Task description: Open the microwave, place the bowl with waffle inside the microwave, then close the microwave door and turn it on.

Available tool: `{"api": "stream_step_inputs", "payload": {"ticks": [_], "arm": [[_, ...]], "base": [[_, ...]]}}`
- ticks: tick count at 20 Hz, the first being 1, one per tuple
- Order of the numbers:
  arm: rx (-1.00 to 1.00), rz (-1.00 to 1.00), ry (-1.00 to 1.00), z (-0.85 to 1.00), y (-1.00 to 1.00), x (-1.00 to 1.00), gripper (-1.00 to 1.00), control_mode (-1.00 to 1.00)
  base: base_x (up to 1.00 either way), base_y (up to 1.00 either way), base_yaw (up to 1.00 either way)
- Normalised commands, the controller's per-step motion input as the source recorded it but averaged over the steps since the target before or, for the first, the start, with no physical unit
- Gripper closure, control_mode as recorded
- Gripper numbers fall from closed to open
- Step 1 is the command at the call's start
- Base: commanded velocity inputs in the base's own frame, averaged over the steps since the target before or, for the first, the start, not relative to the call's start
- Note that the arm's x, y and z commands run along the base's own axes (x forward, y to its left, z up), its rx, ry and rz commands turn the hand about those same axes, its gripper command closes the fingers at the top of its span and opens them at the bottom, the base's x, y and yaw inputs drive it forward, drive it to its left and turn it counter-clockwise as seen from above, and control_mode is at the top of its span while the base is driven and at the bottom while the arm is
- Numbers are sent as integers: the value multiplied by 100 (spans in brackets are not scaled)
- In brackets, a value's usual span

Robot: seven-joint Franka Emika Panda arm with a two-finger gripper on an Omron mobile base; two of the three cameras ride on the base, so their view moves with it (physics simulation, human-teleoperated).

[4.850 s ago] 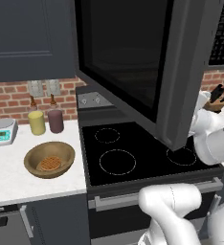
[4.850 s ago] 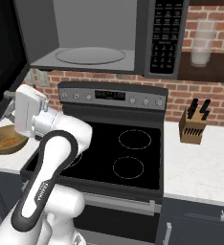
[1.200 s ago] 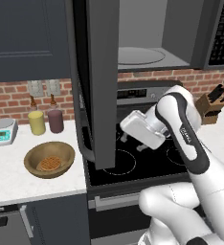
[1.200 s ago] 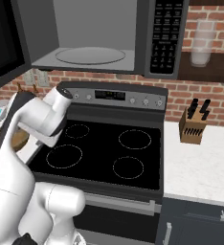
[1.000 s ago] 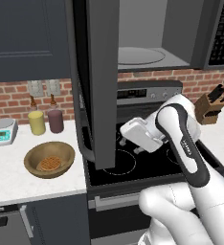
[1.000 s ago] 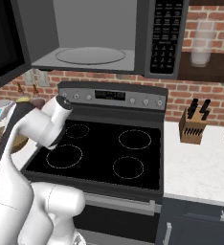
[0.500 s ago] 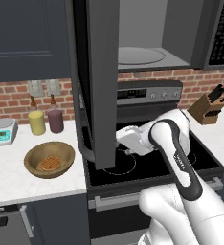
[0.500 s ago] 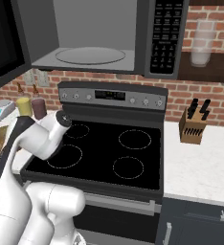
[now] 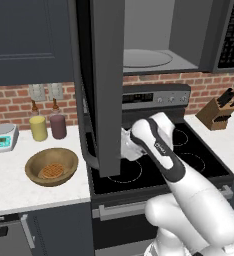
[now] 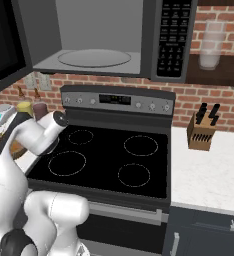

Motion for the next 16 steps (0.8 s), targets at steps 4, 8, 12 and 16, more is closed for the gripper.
{"api": "stream_step_inputs", "payload": {"ticks": [4,8,12,16], "arm": [[-1,0,9,-24,39,47,-100,-100],[-2,0,2,-26,29,41,-100,-100],[-4,0,0,-30,20,35,-100,-100],[-8,0,0,-39,26,23,-100,-100]], "base": [[0,0,0],[0,0,0],[0,0,0],[0,0,0]]}}
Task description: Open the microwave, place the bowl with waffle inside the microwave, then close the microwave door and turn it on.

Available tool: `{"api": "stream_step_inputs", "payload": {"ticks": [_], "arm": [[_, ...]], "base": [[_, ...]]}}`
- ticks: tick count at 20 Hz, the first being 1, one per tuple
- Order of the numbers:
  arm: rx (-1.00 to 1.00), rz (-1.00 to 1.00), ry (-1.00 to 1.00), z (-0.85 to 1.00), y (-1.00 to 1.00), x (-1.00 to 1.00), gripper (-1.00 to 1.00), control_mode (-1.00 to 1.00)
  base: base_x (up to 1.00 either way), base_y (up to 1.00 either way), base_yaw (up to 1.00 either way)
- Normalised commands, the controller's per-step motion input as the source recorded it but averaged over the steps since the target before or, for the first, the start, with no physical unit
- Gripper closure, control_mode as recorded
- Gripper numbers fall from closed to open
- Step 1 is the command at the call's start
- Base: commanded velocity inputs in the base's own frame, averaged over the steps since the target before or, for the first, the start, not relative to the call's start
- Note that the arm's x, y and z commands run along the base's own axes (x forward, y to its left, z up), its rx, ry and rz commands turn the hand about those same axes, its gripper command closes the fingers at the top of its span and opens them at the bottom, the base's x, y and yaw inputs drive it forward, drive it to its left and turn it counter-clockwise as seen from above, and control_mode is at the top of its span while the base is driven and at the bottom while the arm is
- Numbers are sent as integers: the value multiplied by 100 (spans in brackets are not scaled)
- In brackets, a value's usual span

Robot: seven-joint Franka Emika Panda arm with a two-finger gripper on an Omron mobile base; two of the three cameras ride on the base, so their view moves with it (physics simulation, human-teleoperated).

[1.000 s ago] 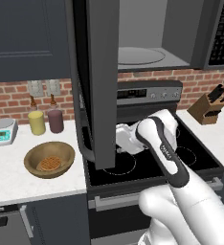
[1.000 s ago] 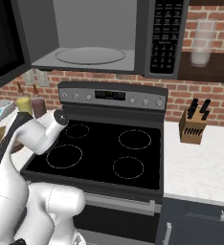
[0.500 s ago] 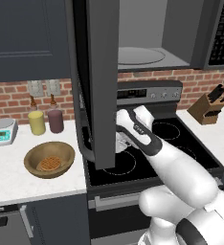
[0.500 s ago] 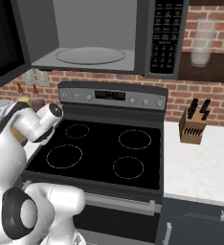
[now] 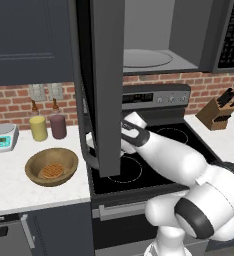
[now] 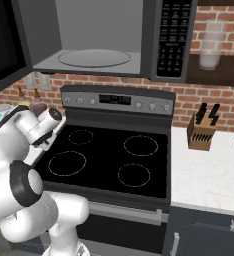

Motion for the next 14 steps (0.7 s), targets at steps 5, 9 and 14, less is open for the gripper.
{"api": "stream_step_inputs", "payload": {"ticks": [5,9,14], "arm": [[-6,0,0,-33,31,3,-100,-100],[-2,0,0,-23,33,0,-100,-100],[-1,0,0,-17,26,13,-100,-100]], "base": [[0,0,0],[0,0,0],[0,0,0]]}}
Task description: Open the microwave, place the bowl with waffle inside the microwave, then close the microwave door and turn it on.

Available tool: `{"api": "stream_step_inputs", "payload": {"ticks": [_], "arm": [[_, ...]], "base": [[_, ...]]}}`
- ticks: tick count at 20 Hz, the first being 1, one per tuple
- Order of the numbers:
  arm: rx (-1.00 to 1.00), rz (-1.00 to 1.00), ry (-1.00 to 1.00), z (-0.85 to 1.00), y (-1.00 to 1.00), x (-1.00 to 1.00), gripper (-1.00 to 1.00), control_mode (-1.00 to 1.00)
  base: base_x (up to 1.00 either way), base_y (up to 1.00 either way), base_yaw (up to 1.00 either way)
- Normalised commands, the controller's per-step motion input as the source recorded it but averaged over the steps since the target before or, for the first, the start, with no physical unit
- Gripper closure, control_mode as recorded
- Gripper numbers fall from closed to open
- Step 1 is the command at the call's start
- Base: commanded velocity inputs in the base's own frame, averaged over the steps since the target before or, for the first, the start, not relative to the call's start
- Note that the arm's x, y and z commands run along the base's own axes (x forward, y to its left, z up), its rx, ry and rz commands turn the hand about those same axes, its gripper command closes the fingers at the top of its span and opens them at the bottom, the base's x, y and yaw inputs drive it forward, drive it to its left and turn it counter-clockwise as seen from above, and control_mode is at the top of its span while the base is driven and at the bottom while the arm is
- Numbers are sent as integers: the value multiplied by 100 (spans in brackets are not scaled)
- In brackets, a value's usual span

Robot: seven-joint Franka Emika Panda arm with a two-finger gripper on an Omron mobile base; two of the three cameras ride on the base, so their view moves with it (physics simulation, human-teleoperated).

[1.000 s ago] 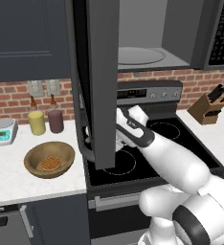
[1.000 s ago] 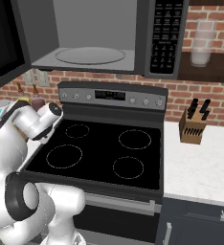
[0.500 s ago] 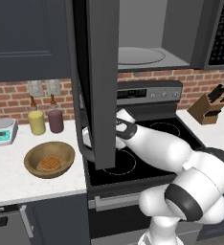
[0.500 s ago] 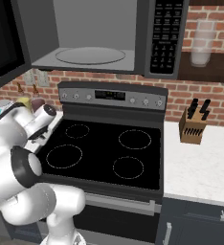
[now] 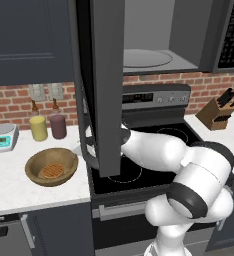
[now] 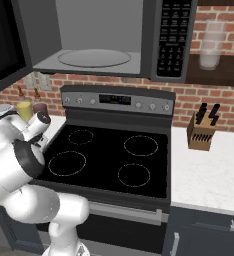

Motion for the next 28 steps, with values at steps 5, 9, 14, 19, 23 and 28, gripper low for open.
{"api": "stream_step_inputs", "payload": {"ticks": [5,9,14,19,23,28], "arm": [[-2,0,0,-17,12,37,-100,-100],[-2,0,3,-19,2,44,-100,-100],[-5,0,3,-21,14,36,-100,-100],[-9,0,3,-26,38,23,-100,-100],[-11,0,2,-28,42,19,-100,-100],[-11,0,3,-29,31,16,-100,-100]], "base": [[0,0,0],[0,0,0],[0,0,0],[0,0,0],[0,0,0],[0,0,0]]}}
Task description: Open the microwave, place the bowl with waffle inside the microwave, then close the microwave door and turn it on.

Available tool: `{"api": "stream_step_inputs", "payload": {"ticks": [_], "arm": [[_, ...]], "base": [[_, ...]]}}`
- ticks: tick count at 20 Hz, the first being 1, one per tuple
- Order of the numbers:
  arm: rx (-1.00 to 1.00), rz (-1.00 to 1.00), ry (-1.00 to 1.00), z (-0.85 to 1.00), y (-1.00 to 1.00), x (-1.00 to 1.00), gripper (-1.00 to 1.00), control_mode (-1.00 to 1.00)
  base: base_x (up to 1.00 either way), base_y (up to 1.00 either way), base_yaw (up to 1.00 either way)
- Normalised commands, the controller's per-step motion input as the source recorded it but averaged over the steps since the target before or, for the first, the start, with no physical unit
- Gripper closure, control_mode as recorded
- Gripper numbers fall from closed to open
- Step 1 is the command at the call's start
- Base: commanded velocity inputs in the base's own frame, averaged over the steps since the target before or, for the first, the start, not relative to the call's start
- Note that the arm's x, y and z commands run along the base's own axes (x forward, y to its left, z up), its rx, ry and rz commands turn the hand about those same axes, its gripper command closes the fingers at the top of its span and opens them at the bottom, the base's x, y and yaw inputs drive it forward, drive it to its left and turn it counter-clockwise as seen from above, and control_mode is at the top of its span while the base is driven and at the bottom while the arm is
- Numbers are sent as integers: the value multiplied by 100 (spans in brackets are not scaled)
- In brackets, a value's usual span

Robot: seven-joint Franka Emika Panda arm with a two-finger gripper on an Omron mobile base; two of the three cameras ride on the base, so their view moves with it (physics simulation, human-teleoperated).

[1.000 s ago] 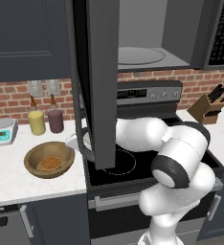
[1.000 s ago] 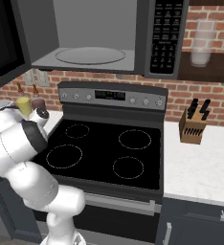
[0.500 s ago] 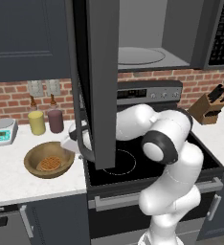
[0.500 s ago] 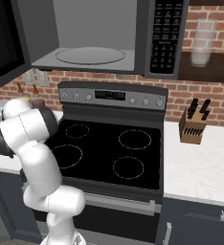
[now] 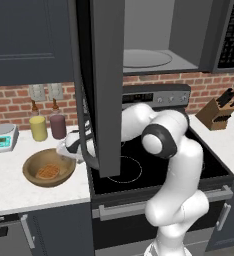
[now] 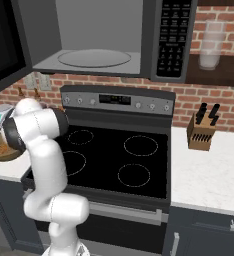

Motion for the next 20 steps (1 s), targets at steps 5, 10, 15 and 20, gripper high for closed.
{"api": "stream_step_inputs", "payload": {"ticks": [5,10,15,20], "arm": [[-10,0,1,-25,36,4,-100,-100],[-13,0,1,-27,42,0,100,-100],[-8,0,0,-28,20,-1,100,-100],[0,0,0,-10,0,-8,100,-100]], "base": [[0,0,0],[0,0,0],[0,0,0],[0,0,0]]}}
